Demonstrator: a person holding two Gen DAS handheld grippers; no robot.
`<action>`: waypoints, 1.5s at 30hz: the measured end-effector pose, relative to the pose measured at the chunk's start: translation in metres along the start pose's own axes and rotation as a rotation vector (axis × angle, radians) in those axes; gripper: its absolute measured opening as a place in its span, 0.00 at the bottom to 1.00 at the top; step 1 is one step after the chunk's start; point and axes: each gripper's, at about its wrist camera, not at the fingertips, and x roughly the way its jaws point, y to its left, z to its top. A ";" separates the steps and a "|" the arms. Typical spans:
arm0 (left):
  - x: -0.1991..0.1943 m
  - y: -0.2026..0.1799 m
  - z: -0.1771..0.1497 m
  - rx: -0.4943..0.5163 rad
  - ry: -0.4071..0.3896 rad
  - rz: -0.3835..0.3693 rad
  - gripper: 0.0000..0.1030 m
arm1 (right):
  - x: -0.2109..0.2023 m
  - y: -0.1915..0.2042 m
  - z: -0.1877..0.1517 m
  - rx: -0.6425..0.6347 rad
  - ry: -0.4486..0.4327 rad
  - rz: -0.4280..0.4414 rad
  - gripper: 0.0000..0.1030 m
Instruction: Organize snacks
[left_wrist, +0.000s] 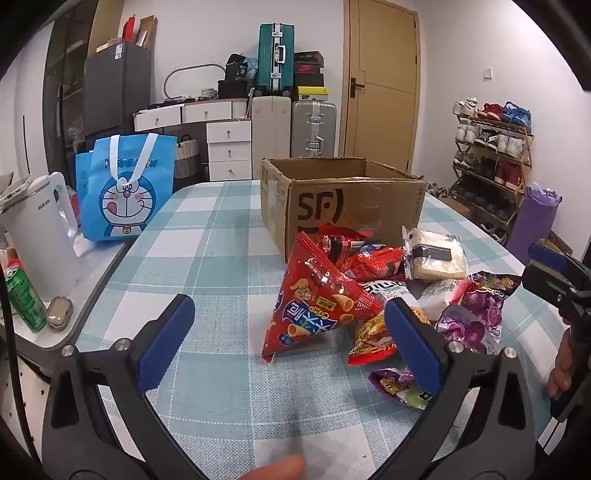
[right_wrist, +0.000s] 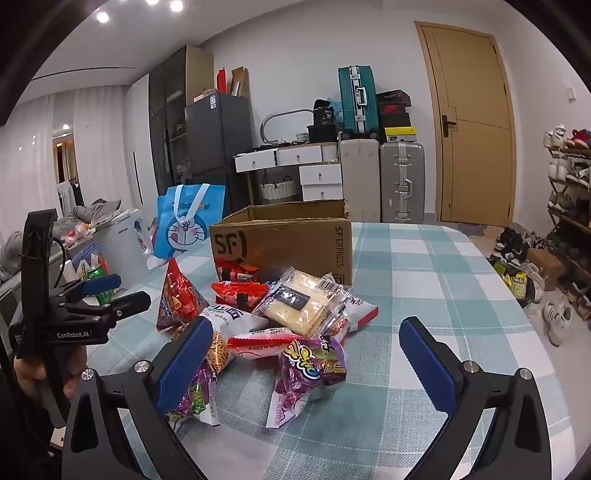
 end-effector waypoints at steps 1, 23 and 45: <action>0.000 0.000 0.000 -0.002 0.001 0.000 1.00 | 0.000 0.000 0.000 0.003 -0.002 0.001 1.00; -0.004 0.001 0.000 -0.005 -0.006 -0.014 1.00 | -0.002 0.002 0.000 0.005 -0.005 0.004 1.00; -0.004 0.001 0.001 -0.005 -0.006 -0.015 1.00 | 0.000 0.002 0.000 0.005 -0.001 0.005 1.00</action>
